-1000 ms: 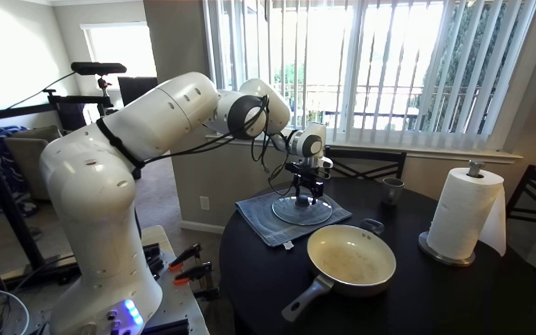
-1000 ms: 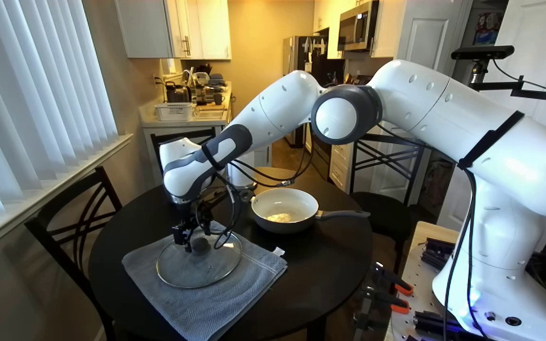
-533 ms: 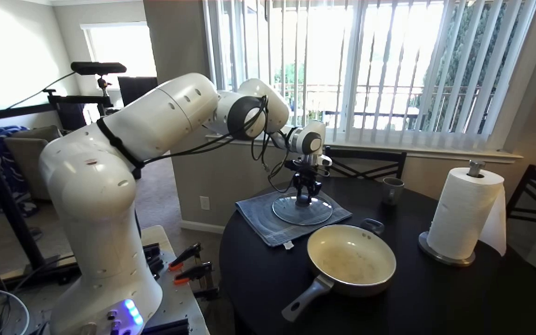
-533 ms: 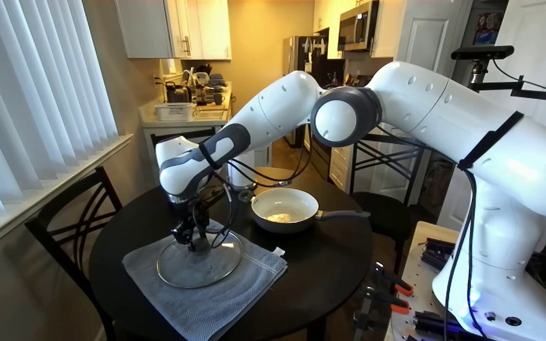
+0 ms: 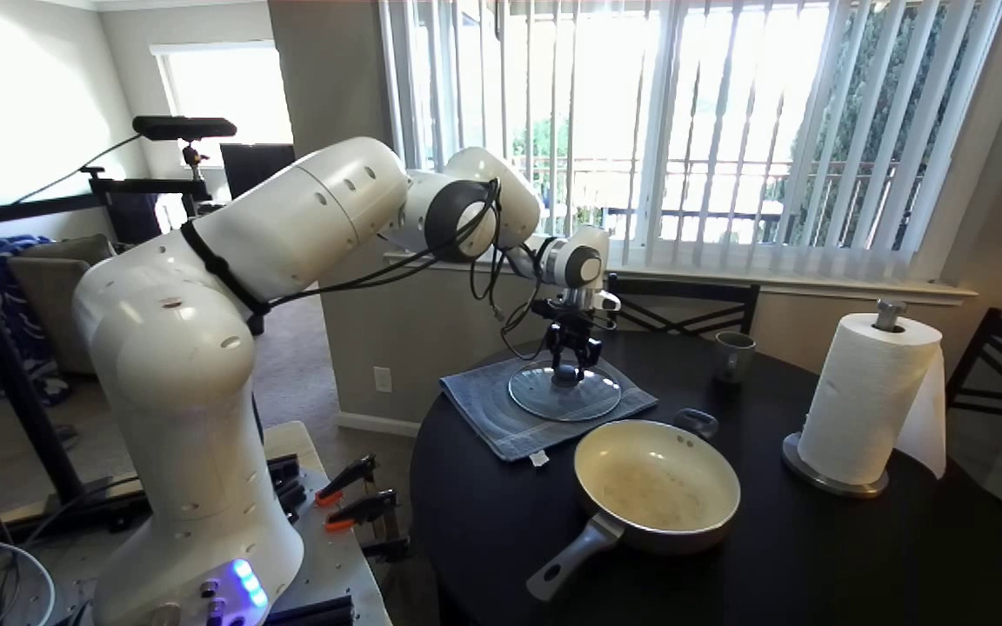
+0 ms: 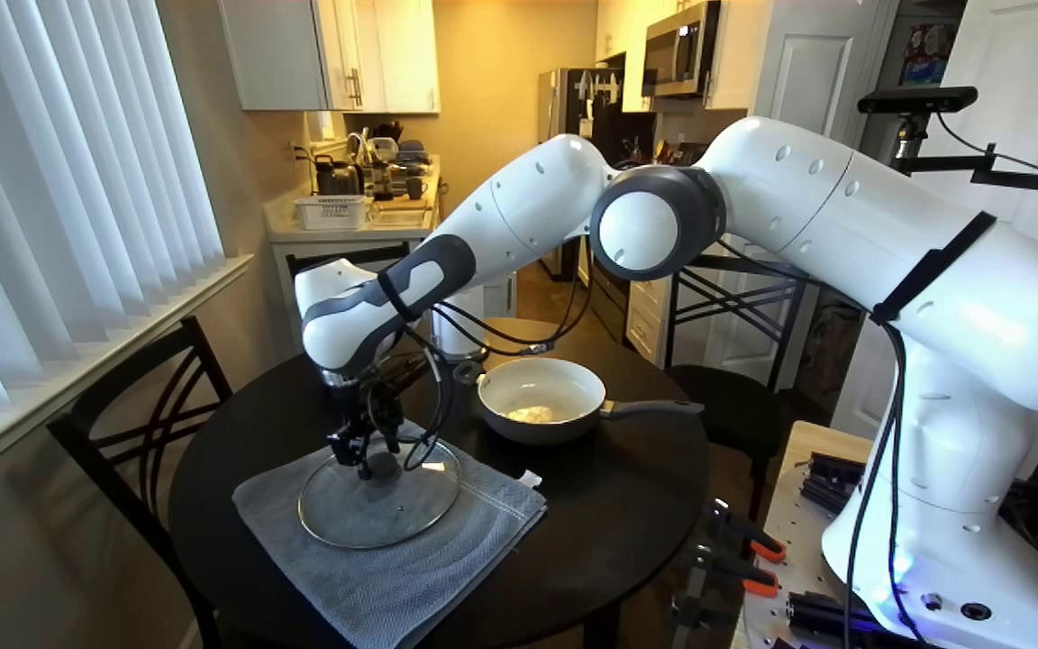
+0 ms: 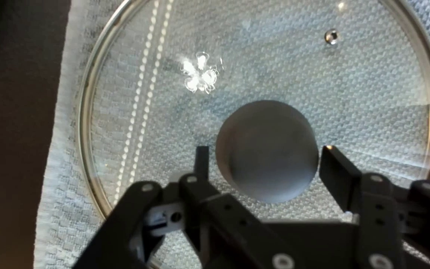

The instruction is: Pick up the clear pan lid from the blue towel and put it on the gray pan

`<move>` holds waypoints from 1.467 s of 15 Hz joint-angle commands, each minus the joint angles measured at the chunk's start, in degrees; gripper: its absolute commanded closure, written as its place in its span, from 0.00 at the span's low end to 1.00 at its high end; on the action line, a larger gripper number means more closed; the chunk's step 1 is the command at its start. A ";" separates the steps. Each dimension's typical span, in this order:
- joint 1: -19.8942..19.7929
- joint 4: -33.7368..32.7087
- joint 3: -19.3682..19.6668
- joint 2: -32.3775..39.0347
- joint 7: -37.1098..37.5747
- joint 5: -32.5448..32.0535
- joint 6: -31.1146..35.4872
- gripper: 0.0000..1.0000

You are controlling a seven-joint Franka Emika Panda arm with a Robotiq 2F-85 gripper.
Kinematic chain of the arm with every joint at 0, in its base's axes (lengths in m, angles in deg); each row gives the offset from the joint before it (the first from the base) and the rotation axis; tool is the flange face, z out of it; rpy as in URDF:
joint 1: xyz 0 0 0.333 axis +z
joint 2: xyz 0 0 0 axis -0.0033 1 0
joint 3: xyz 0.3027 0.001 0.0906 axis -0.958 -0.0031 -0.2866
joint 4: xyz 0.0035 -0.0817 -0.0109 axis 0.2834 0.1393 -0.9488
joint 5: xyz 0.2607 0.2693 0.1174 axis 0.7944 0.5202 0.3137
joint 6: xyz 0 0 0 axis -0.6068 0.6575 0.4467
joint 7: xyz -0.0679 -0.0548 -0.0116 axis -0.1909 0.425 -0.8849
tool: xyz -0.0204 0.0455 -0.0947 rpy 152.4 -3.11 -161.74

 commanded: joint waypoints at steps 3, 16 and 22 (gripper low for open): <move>0.16 -1.45 0.51 0.23 0.35 0.79 -2.95 0.30; 0.01 -1.33 -0.26 -0.06 -0.39 1.10 -2.78 0.68; -1.58 5.91 0.24 -7.17 3.03 0.65 1.55 0.68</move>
